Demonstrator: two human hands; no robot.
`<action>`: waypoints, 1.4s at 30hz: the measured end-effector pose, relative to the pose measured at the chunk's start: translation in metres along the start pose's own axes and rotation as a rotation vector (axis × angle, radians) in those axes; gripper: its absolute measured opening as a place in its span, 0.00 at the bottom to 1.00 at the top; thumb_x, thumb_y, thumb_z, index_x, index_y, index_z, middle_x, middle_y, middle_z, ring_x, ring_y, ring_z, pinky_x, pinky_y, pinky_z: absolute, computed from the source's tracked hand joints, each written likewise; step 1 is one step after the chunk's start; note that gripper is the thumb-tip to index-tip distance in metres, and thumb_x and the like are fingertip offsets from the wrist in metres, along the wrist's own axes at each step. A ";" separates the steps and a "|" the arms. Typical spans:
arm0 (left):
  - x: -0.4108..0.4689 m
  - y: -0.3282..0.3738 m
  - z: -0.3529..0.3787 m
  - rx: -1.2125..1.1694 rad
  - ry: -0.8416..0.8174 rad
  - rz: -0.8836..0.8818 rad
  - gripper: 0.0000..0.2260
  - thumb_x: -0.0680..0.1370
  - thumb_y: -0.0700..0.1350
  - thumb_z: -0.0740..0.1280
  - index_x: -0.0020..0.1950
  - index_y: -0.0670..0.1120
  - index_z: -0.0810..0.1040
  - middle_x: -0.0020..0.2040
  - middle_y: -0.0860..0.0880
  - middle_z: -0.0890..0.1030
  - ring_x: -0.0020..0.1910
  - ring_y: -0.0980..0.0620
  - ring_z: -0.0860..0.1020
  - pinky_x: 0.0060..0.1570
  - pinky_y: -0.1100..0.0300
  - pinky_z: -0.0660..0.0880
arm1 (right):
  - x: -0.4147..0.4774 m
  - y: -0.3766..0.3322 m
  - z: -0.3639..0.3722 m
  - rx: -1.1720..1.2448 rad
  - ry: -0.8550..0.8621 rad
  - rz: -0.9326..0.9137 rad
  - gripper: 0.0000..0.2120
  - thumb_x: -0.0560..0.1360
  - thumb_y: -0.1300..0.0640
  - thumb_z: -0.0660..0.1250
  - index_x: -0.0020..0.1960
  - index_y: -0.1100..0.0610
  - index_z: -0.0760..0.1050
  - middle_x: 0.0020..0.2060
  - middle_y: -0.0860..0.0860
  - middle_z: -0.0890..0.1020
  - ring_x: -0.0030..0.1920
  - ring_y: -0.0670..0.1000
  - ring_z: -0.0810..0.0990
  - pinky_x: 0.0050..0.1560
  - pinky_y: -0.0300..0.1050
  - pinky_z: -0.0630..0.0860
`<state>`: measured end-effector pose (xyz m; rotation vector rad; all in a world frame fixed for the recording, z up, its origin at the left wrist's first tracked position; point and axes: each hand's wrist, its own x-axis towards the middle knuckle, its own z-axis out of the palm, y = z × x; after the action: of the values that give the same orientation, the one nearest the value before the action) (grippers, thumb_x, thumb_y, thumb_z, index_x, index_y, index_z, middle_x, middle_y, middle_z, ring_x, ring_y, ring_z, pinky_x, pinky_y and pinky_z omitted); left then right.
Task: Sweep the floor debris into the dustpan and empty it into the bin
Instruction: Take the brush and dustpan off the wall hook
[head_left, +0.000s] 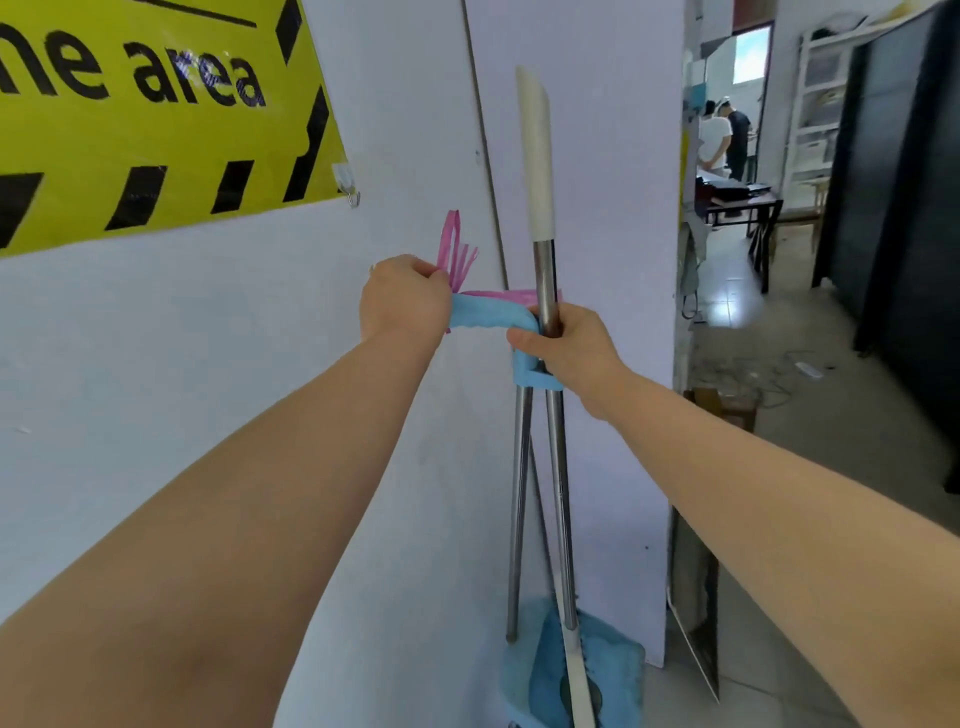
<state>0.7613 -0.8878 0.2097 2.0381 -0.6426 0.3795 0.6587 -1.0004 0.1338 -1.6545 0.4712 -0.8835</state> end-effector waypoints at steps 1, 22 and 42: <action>-0.008 -0.004 0.003 -0.028 -0.023 0.007 0.10 0.77 0.43 0.63 0.50 0.46 0.84 0.46 0.47 0.84 0.40 0.48 0.80 0.41 0.58 0.76 | -0.010 0.004 -0.003 -0.010 0.024 0.016 0.08 0.73 0.59 0.75 0.50 0.56 0.78 0.40 0.52 0.79 0.41 0.49 0.78 0.48 0.45 0.80; -0.215 -0.049 -0.015 -0.272 -0.484 -0.035 0.09 0.78 0.43 0.63 0.43 0.41 0.80 0.40 0.42 0.80 0.40 0.43 0.78 0.33 0.62 0.68 | -0.284 0.031 -0.026 -0.284 0.379 0.315 0.14 0.73 0.55 0.75 0.56 0.54 0.78 0.46 0.54 0.81 0.45 0.52 0.81 0.52 0.46 0.80; -0.444 -0.033 -0.144 -0.288 -0.558 0.028 0.07 0.81 0.43 0.61 0.47 0.43 0.78 0.39 0.49 0.76 0.36 0.53 0.74 0.30 0.67 0.67 | -0.552 -0.012 -0.051 -0.228 0.393 0.350 0.12 0.74 0.58 0.74 0.57 0.57 0.79 0.41 0.50 0.81 0.42 0.48 0.80 0.49 0.42 0.78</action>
<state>0.4161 -0.6212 0.0388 1.8545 -0.9981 -0.2705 0.2669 -0.6383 -0.0183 -1.5336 1.1316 -0.9139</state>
